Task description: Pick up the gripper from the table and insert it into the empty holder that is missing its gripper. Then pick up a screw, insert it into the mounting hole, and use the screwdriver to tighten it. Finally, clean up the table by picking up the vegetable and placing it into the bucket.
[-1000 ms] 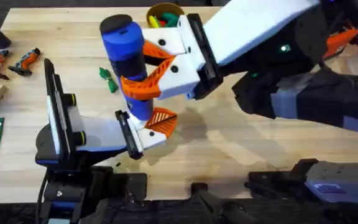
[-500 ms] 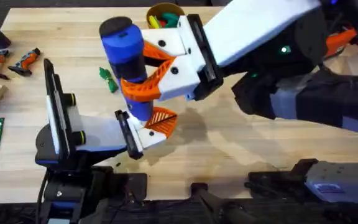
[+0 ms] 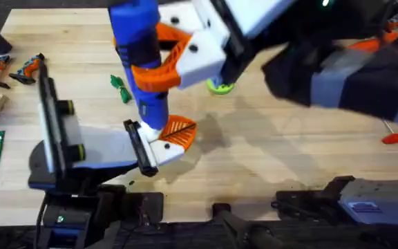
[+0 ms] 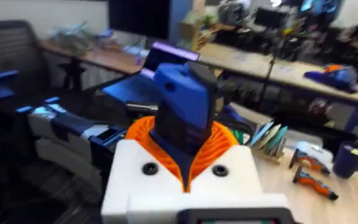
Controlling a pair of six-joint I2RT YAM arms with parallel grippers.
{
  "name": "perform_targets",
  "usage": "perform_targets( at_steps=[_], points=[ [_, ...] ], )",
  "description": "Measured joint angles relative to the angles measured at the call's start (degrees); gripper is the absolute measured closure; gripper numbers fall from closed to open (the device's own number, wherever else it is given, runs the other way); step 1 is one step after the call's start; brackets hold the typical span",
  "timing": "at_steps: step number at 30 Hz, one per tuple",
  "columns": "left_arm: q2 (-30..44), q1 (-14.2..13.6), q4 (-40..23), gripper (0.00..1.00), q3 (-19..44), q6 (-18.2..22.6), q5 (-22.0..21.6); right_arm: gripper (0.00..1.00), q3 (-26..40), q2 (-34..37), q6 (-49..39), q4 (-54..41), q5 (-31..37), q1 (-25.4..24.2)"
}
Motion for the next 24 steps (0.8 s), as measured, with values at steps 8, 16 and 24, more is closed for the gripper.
perform_targets(
  at_steps=[8, 16, 24],
  points=[
    [0.53, -0.02, -1.27, 0.996, -1.94, 2.0, 1.13, 0.064, 18.58, -3.58, 2.58, -13.62, 8.27, -5.29],
    [0.38, -0.06, -1.25, 0.996, -1.94, 2.59, 1.15, 0.038, 19.48, -5.32, 2.74, -14.68, 12.29, -4.99],
    [0.35, -0.06, -1.26, 0.996, -1.94, 2.94, 1.18, 0.039, 19.48, -4.28, 2.76, -18.82, 13.1, -4.99]
  ],
)
